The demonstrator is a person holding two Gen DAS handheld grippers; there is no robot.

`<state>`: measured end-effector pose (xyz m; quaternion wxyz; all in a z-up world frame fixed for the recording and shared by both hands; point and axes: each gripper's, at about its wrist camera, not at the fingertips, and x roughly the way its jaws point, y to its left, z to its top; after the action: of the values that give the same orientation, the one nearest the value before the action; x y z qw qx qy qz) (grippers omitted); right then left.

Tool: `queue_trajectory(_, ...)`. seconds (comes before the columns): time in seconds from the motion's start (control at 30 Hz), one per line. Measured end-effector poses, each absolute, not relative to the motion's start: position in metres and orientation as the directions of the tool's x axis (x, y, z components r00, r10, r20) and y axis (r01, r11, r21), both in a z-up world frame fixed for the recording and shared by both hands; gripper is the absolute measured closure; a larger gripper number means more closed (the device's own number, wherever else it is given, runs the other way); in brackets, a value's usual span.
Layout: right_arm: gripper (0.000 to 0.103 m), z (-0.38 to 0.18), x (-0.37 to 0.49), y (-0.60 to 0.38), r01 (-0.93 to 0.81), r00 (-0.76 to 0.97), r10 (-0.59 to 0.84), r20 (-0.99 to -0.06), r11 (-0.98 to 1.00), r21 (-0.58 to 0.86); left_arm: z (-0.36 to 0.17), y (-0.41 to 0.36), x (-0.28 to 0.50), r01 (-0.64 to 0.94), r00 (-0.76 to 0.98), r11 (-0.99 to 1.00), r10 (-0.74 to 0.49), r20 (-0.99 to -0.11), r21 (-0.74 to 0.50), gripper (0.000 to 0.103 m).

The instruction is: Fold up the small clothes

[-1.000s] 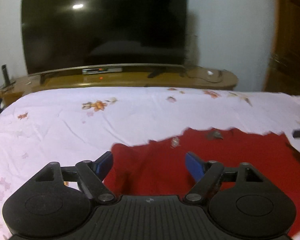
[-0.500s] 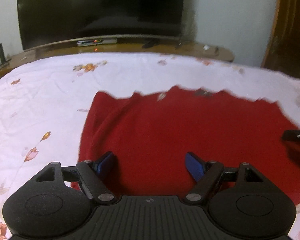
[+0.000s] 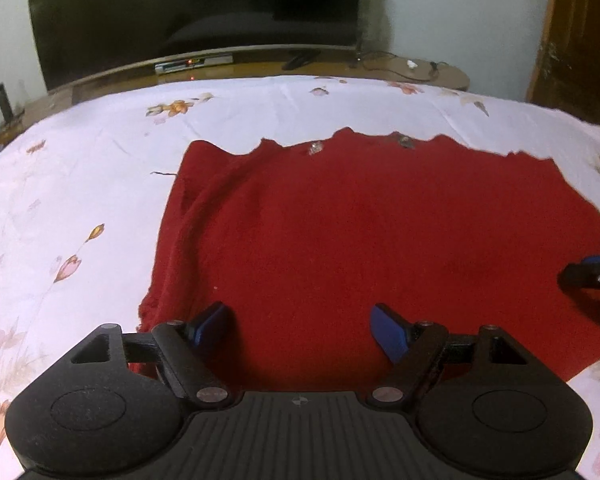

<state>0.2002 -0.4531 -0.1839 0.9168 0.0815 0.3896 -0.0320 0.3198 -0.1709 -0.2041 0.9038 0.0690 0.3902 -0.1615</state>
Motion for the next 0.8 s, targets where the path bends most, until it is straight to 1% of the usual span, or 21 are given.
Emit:
queue_trajectory(0.1,0.058,-0.168,0.194,-0.448,0.108,0.732,0.012,-0.681,0.985,0.134,-0.201,-0.168,0.317,0.346,0.650,0.938,-0.217,-0.728,0.029,0.025)
queue_trajectory(0.17,0.057,-0.163,0.188,-0.444,0.094,0.743,0.025,-0.668,0.986,0.141,-0.206,-0.165,0.315,0.348,0.647,0.937,-0.204,-0.735,0.045,0.025)
queue_trajectory(0.27,0.056,-0.166,0.182,-0.440,0.085,0.735,0.029,-0.678,0.987,0.134,-0.209,-0.160,0.311,0.341,0.645,0.939,-0.206,-0.736,0.035,0.025)
queue_trajectory(0.4,0.055,-0.189,0.182,-0.440,0.106,0.669,0.007,-0.743,0.989,0.105,-0.204,-0.158,0.308,0.338,0.635,0.941,-0.202,-0.746,0.033,0.025)
queue_trajectory(0.43,0.055,-0.191,0.181,-0.441,0.115,0.665,0.004,-0.747,0.988,0.108,-0.203,-0.158,0.307,0.337,0.632,0.941,-0.200,-0.749,0.034,0.025)
queue_trajectory(0.57,0.054,-0.178,0.171,-0.440,0.125,0.696,0.011,-0.718,0.983,0.136,-0.197,-0.152,0.303,0.335,0.626,0.942,-0.202,-0.754,0.026,0.025)
queue_trajectory(0.77,0.053,-0.167,0.167,-0.430,0.101,0.714,0.027,-0.700,0.985,0.142,-0.187,-0.142,0.303,0.327,0.610,0.945,-0.217,-0.762,-0.007,0.025)
queue_trajectory(0.8,0.052,-0.166,0.166,-0.428,0.099,0.715,0.031,-0.698,0.985,0.145,-0.186,-0.139,0.303,0.327,0.608,0.945,-0.219,-0.763,-0.011,0.020)
